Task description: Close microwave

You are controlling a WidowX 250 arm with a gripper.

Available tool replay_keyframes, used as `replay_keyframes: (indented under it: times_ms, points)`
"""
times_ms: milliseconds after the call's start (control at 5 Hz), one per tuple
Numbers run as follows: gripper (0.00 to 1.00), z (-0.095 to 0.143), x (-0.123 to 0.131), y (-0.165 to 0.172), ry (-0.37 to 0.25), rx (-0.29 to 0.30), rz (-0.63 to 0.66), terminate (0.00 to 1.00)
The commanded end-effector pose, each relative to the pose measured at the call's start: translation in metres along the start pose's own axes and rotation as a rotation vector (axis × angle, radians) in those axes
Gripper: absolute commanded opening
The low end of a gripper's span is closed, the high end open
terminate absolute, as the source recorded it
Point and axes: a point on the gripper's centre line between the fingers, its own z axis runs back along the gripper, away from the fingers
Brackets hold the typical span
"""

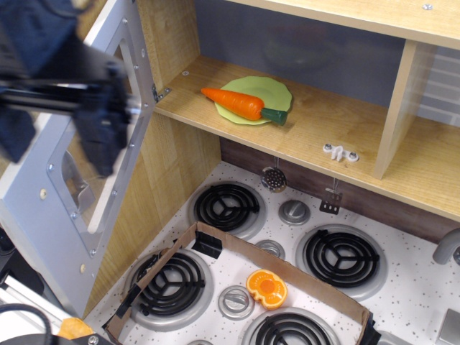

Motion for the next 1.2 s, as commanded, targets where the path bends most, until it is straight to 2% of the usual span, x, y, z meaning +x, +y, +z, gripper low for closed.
replay_keyframes:
  times_ms: [0, 200, 600, 800, 1000]
  points:
    - [1.0, -0.013, -0.003, 0.035, 0.019, -0.008, 0.048, 0.0]
    - [1.0, -0.027, -0.006, 0.045, 0.012, -0.005, 0.049, 0.0]
    - [1.0, -0.053, 0.0, 0.047, -0.005, -0.036, 0.034, 0.0]
    - [1.0, -0.053, 0.006, 0.044, 0.01, -0.045, 0.022, 0.0]
    - [1.0, -0.055, 0.012, 0.031, -0.002, -0.061, -0.014, 0.0]
